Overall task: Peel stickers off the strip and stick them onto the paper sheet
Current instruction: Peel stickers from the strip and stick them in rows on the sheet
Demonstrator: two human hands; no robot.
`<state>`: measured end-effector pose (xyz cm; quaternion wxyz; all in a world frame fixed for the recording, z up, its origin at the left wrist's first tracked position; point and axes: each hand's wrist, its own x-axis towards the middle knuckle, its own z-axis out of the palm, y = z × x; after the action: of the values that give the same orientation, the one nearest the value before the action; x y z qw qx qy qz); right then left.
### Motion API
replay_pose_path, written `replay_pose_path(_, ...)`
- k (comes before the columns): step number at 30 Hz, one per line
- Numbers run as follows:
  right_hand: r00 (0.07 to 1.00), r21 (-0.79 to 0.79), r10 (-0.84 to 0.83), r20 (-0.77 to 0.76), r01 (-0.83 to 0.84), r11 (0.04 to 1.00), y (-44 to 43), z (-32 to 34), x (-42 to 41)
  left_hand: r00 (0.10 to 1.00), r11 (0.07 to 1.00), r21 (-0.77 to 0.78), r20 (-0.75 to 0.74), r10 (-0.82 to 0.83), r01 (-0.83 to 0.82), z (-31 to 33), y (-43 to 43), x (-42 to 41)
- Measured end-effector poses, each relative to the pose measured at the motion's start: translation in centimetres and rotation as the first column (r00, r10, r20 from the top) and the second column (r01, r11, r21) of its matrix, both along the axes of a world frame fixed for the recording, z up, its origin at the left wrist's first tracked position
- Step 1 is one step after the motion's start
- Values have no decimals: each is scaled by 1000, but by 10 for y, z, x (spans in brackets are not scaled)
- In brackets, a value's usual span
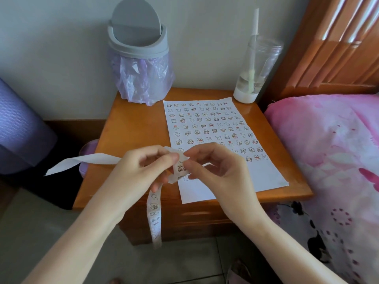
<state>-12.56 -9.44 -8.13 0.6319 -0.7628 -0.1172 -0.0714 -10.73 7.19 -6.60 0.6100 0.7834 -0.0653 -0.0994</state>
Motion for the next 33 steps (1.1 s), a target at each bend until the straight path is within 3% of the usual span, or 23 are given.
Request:
replay_pose_path(9, 977, -256, -52, 207, 105, 961, -2, -4, 0, 997, 998, 17, 38, 64, -65, -3, -6, -1)
replay_pose_path(33, 979, -256, -82, 189, 130, 958, -6, -3, 4, 996, 997, 56, 66, 52, -55, -5, -10, -1)
